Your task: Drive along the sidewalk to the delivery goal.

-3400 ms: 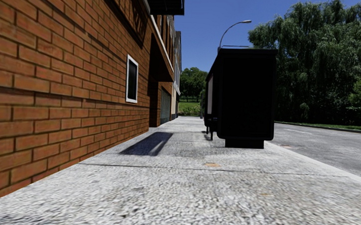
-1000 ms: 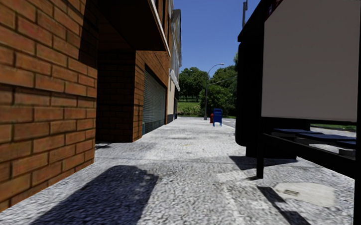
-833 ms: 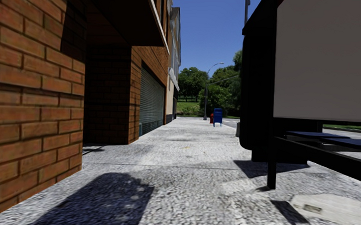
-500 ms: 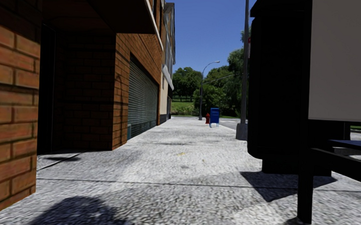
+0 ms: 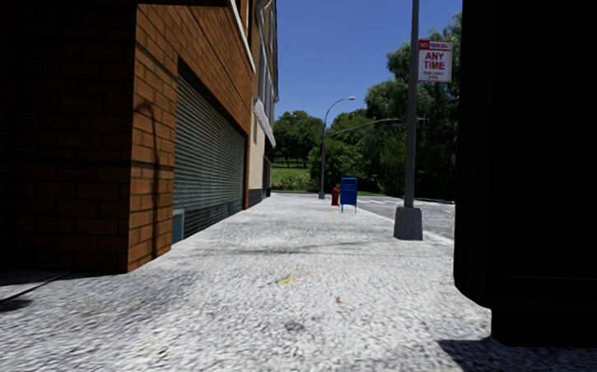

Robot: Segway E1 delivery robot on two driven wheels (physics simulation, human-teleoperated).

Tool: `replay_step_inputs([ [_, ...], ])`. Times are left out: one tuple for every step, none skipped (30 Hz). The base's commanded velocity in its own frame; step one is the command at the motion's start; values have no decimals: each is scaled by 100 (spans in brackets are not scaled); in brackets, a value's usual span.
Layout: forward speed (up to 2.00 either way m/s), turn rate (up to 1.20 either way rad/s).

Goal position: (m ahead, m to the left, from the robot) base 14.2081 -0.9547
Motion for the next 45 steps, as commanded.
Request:
replay_step_inputs([
  [200, -23],
  [200, -23],
  [200, -23],
  [200, -23],
  [200, -23],
  [200, -23],
  [200, -23],
  [200, -23],
  [200, -22],
  [200, -10],
  [200, -10],
  [200, 0],
  [200, 0],
  [200, 0],
  [200, 0],
  [200, 0],
  [200, 0],
  [200, 0],
  [200, 0],
  [200, 0],
  [200, 0],
  [200, 0],
  [200, 0],
  [200, 0],
  [200, 0],
  [200, 0],
  [200, 0],
  [200, 0],
  [200, 0],
  [200, 0],
  [200, 0],
  [200, 0],
  [200, 0],
  [200, 0],
  [200, 0],
  [200, 0],
  [200, 0],
  [200, 0],
  [200, 0],
  [200, 0],
  [200, 0],
  [200, 0],
  [200, 0],
  [200, 0],
  [200, 0],
])
